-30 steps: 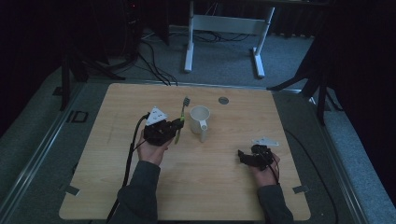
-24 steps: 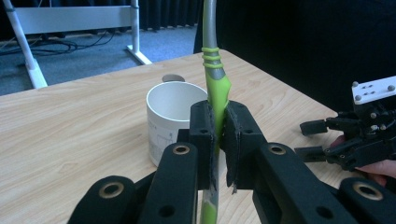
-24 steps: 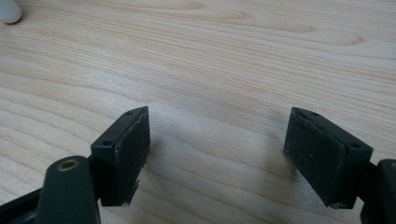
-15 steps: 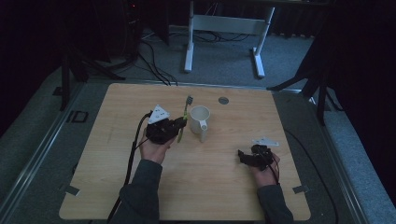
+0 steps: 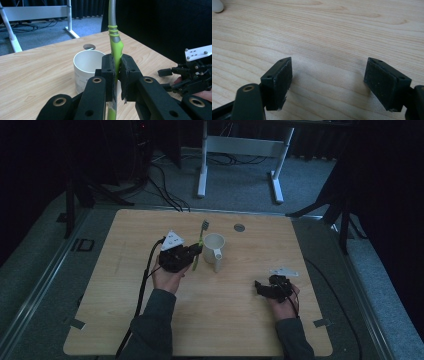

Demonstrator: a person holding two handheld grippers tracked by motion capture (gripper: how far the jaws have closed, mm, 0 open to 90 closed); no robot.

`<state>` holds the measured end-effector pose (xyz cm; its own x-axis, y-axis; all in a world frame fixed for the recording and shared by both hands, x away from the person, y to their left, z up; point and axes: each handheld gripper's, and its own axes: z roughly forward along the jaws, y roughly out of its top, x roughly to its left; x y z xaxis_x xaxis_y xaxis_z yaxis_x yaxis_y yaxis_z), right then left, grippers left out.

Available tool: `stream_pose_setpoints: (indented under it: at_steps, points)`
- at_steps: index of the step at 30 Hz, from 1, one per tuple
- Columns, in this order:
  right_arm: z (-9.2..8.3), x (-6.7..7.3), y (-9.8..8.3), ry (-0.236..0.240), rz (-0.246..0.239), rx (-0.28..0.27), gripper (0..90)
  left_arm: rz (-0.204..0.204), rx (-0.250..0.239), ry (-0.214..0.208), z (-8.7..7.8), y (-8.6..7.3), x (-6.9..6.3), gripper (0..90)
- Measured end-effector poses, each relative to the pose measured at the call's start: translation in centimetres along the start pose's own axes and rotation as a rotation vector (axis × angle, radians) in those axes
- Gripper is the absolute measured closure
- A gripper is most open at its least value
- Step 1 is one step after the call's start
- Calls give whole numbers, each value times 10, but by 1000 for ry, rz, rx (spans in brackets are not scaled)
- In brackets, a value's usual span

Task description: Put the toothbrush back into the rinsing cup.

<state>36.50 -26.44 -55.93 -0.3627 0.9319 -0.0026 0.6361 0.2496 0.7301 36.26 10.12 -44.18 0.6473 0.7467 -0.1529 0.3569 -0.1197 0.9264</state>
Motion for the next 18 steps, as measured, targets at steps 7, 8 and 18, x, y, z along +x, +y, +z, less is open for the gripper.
stream_pose_setpoints:
  at_steps: [7,8,18]
  points:
    - [0,0,0,1,0,0,223,0,-4,3,0,1,1,825]
    - [0,0,0,0,0,0,223,-1,-5,2,-1,2,1,825]
    - [0,0,0,1,0,-1,223,7,-17,-7,1,9,-1,825]
